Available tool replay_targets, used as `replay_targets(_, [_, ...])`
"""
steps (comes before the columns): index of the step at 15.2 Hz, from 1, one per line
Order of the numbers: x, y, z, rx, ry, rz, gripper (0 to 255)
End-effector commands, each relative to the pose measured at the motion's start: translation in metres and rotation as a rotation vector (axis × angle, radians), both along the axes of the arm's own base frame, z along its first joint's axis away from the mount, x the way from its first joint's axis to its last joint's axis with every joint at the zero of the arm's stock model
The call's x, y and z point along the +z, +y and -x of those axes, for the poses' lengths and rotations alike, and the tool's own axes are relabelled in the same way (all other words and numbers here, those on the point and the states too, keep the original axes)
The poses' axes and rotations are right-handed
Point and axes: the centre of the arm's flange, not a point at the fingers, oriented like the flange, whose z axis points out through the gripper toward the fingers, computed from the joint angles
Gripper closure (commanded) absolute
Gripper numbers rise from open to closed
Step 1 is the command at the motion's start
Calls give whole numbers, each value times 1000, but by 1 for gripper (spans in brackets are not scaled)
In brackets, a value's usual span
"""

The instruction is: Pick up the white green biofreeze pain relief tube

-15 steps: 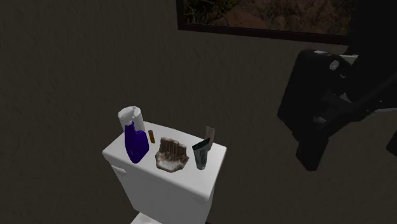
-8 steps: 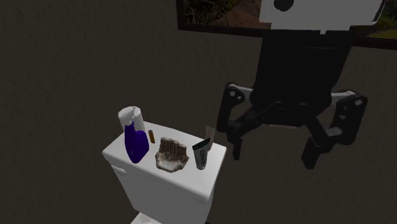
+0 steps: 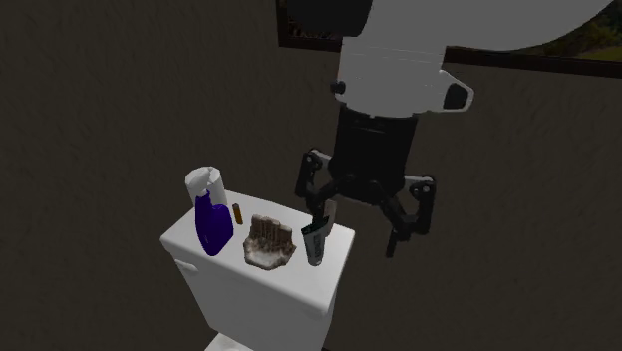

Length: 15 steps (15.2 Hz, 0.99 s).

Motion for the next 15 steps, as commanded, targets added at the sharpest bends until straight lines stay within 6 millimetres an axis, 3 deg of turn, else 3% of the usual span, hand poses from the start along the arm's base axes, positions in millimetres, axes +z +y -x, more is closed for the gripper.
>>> replay_targets(1, [-18,2,-18,-67,3,-11,0])
replay_targets(15, [-141,-21,-145,-510,27,-89,0])
